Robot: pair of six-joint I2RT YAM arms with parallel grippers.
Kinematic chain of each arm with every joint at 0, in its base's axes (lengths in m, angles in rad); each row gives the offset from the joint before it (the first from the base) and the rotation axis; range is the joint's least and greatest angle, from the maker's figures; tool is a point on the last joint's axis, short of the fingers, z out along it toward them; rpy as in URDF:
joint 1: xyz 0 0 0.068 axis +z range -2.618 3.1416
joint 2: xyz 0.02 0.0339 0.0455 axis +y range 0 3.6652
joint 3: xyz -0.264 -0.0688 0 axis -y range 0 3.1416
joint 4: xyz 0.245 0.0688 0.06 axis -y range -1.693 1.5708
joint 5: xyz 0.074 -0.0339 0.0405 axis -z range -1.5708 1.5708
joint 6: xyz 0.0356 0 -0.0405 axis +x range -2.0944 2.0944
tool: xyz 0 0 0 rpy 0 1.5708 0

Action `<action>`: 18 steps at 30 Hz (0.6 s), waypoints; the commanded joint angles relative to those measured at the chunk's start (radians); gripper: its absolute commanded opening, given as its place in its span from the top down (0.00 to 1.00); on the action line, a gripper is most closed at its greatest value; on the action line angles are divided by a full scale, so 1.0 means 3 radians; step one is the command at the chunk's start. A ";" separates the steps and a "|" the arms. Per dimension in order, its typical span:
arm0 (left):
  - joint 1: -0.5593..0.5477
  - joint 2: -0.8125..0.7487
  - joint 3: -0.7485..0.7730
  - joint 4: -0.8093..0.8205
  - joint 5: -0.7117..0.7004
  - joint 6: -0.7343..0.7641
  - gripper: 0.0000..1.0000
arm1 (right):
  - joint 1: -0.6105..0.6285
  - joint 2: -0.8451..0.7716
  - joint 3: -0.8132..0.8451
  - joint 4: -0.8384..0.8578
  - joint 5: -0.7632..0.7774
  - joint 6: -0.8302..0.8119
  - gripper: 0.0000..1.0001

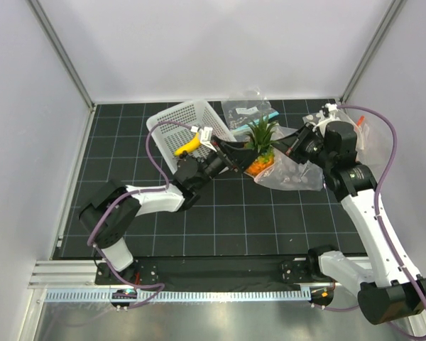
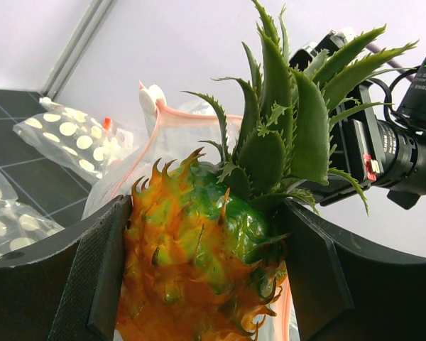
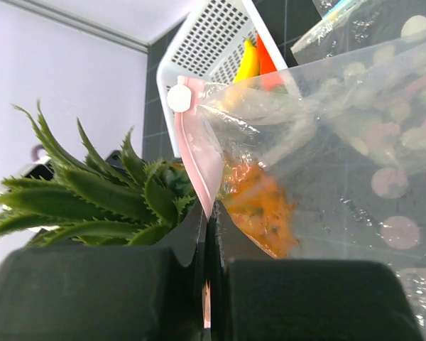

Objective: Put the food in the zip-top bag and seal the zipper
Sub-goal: Place the fake fruit in the zipper food storage bag.

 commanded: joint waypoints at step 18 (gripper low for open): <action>-0.0077 -0.0504 0.0362 -0.1069 -0.0094 0.0747 0.21 | -0.0101 -0.0101 -0.0104 0.0378 -0.0414 0.0326 0.99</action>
